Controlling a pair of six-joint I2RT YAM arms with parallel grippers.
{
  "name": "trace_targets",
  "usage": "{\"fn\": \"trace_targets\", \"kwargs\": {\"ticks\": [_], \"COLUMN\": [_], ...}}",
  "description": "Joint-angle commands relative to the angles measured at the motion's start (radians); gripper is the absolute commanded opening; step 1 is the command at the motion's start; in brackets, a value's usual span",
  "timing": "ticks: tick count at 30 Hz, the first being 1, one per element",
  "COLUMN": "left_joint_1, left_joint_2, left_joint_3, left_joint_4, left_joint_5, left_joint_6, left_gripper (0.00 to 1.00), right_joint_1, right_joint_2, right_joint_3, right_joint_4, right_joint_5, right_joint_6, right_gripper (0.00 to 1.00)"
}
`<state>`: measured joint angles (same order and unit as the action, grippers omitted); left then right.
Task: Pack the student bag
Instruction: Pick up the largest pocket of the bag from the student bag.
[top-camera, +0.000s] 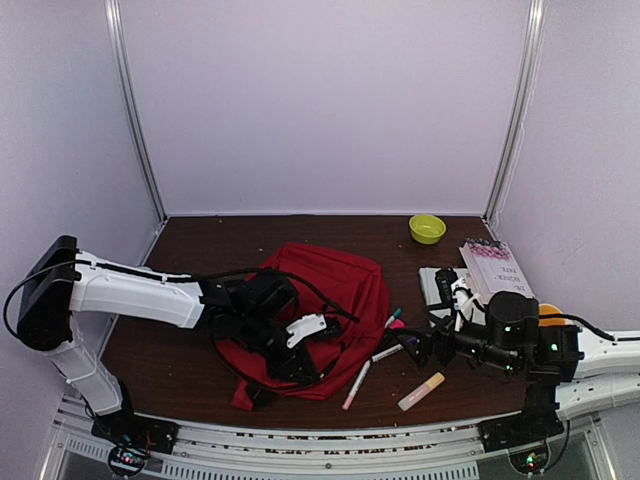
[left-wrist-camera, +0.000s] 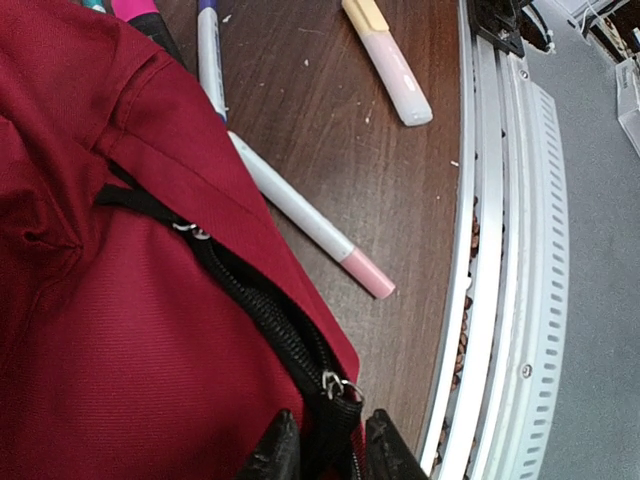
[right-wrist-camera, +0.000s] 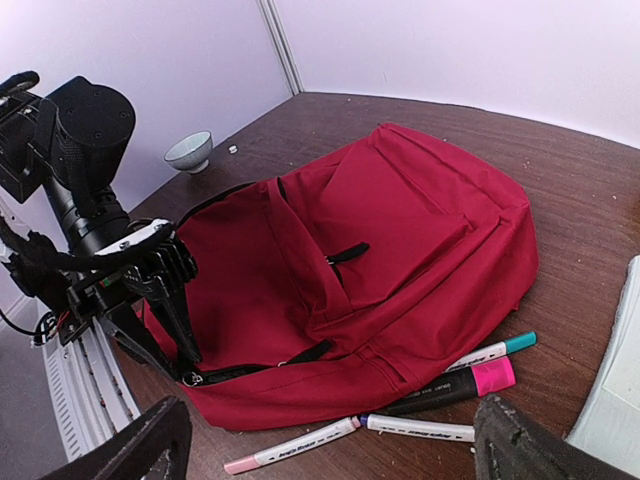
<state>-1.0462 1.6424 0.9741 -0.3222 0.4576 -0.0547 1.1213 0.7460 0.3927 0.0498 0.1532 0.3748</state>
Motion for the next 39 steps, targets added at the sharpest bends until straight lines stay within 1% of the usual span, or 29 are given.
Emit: {"fn": "trace_targets", "kwargs": {"ticks": [1,9,10,11,12,13,16,29,32,36,39], "left_joint_1": [0.005,0.005,0.005,0.003,0.001,-0.001,-0.002,-0.003,-0.003,-0.003,-0.004], "left_joint_2": [-0.036,-0.038,-0.037,-0.035,-0.034,-0.033,-0.026,0.036,0.056,0.067,0.051], "left_joint_3": [0.045,0.048,0.047,0.045,0.044,0.042,0.04,0.075,0.078,0.085,0.081], "left_joint_4": [-0.034,-0.049,-0.049,-0.049,-0.048,-0.047,-0.039,-0.05,-0.062,-0.088,-0.099], "left_joint_5": [0.011,0.01,0.01,0.006,-0.004,-0.015,-0.045,-0.076,-0.079,-0.087,-0.09], "left_joint_6": [0.006,0.005,0.005,0.008,0.013,0.019,0.038,0.091,0.099,0.111,0.112], "left_gripper": [0.23,0.14,0.16,0.23,0.32,0.37,0.45,0.5,0.47,0.32,0.28], "right_joint_1": [0.001,0.001,0.0,0.0,0.0,0.001,0.001,0.001,0.0,0.001,0.0], "right_joint_2": [-0.003,-0.002,-0.002,-0.003,-0.003,-0.003,-0.005,-0.017,-0.011,-0.009,-0.009], "right_joint_3": [0.001,-0.008,-0.008,-0.009,-0.009,-0.009,-0.01,-0.02,-0.016,-0.018,-0.019], "right_joint_4": [0.01,0.02,0.019,0.02,0.02,0.019,0.018,0.026,0.028,0.028,0.031], "right_joint_5": [-0.012,-0.016,-0.015,-0.015,-0.016,-0.017,-0.017,-0.015,-0.015,-0.017,-0.017], "right_joint_6": [0.021,0.028,0.03,0.03,0.031,0.031,0.033,0.038,0.033,0.03,0.029], "right_gripper": [0.99,0.99,0.99,0.99,0.99,0.99,0.99,0.99,0.99,0.99,0.99]}}
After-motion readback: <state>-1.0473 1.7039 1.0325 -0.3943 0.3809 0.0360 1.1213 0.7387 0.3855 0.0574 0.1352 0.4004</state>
